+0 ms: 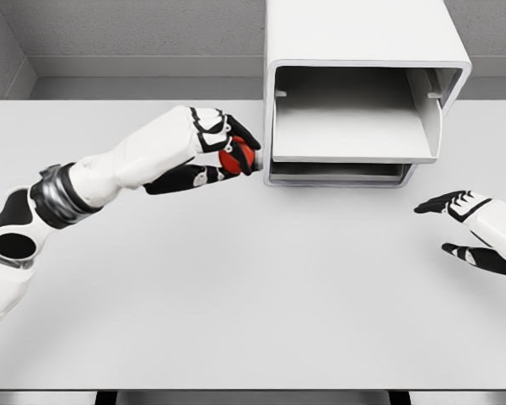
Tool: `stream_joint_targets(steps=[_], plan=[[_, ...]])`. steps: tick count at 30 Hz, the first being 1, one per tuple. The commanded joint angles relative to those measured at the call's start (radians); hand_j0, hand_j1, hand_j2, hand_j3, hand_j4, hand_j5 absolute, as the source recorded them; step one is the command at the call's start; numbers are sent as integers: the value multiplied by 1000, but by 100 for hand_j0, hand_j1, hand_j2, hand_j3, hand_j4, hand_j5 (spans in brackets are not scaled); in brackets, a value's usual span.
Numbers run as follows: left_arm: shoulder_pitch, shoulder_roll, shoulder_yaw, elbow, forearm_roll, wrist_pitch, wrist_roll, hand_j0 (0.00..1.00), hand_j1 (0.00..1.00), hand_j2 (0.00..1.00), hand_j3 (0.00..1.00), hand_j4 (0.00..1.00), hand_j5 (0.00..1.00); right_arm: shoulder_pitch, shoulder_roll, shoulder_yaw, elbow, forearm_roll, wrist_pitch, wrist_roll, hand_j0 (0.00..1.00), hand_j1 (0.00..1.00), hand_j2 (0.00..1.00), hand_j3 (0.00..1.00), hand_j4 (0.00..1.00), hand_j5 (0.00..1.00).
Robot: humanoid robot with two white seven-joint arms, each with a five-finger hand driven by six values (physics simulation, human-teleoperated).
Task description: Slide open multi-storey tabletop storage cabinets and put open load switch and slide close multi-storey tabletop storage cabinets
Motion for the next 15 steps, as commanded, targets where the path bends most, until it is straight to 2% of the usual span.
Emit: stream_joint_targets(steps=[1, 7, 13, 15], plan=[[-8, -17, -13, 0, 8, 2, -5, 41, 41, 41, 41, 41, 41, 3, 16, 2, 1, 0, 1, -1, 78, 78, 78, 78, 78, 78], [-57, -62, -42, 1, 9, 2, -89, 41, 41, 41, 41, 41, 41, 5, 16, 0, 4, 0, 1, -1, 78, 78, 78, 78, 78, 78], [-94, -103, -63, 18, 8, 51, -112, 41, 41, 41, 41, 41, 41, 5, 16, -1, 4, -2, 1, -1, 79, 79, 79, 79, 79, 79], [-110, -121, -63, 47, 8, 56, -114, 41, 41, 41, 41, 41, 41, 5, 16, -1, 4, -2, 1, -1, 79, 79, 79, 79, 79, 79]])
